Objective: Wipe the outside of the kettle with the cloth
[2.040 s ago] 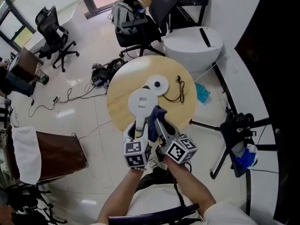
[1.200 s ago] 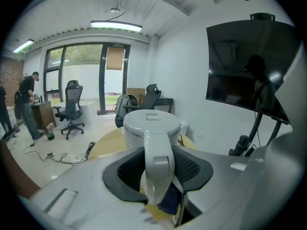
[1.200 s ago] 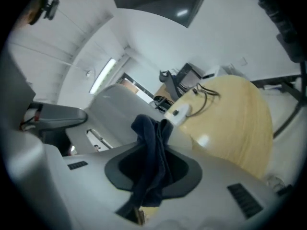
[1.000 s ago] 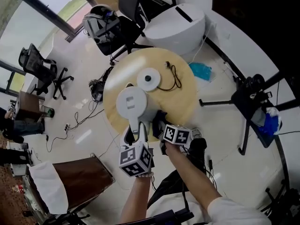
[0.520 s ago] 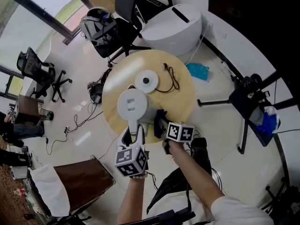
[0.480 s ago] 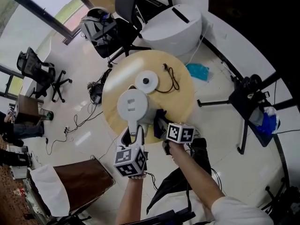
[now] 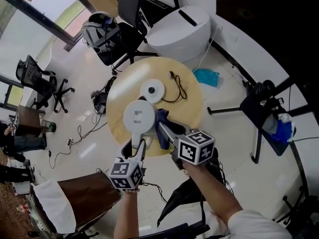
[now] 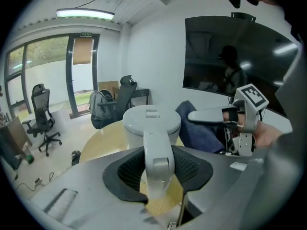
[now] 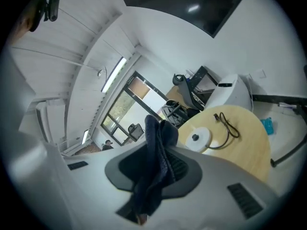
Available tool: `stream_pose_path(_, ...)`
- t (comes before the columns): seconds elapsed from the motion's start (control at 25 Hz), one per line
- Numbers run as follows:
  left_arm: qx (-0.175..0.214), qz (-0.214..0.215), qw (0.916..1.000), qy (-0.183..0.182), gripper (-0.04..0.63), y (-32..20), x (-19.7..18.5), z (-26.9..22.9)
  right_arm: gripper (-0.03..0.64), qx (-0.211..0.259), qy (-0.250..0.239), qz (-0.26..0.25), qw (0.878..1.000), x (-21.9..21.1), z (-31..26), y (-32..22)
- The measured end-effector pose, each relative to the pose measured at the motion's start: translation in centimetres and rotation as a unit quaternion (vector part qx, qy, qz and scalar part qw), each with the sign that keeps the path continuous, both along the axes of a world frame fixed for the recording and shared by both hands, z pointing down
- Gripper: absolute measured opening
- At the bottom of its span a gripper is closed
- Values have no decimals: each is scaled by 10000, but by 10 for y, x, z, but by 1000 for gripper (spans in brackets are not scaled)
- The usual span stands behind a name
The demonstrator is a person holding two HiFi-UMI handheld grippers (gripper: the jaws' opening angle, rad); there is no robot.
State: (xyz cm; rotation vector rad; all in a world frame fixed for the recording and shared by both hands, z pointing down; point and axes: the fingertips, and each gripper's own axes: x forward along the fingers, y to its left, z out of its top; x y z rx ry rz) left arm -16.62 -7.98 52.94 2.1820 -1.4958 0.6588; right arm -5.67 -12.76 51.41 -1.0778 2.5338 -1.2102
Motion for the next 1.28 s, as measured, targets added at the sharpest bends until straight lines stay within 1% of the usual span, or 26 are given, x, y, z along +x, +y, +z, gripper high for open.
stream_pose_path(0.12, 16, 134, 9999, 97, 164, 1, -3, 1, 84, 269, 246, -161, 9992, 0, -7, -1)
stream_pose_path(0.2, 30, 215, 9997, 139, 164, 1, -4, 0, 84, 229, 324, -254, 9989, 0, 3, -3)
stream_pose_path(0.32, 47, 315, 9993, 190, 164, 1, -4, -2, 84, -116, 292, -340, 9989, 4, 32, -11)
stream_pose_path(0.48, 78, 383, 9989, 242, 164, 0, -4, -2, 84, -642, 447, -419, 9961, 6, 82, -18)
stream_pose_path(0.56, 99, 414, 9987, 278, 164, 0, -5, -3, 84, -901, 599, -437, 9932, 6, 108, -20)
stream_pose_path(0.72, 154, 518, 9978, 382, 166, 1, -8, -3, 84, -1397, 1087, -546, 9827, 6, 159, -21)
stream_pose_path(0.88, 162, 707, 9967, 353, 166, 1, -10, -3, 84, -1953, 1553, -757, 9654, 9, 201, -20)
stream_pose_path(0.96, 192, 820, 9958, 348, 166, 0, -10, -2, 84, -2133, 1745, -880, 9572, 10, 214, -21)
stream_pose_path(1.04, 187, 942, 9948, 336, 166, -1, -11, -1, 84, -2177, 1858, -1022, 9527, 11, 221, -24)
stream_pose_path(1.12, 148, 1056, 9938, 316, 166, -2, -13, 2, 84, -2112, 1895, -1166, 9518, 11, 220, -28)
stream_pose_path(1.28, 122, 1253, 9916, 305, 166, -4, -16, 3, 84, -1667, 1894, -1464, 9565, 5, 187, -36)
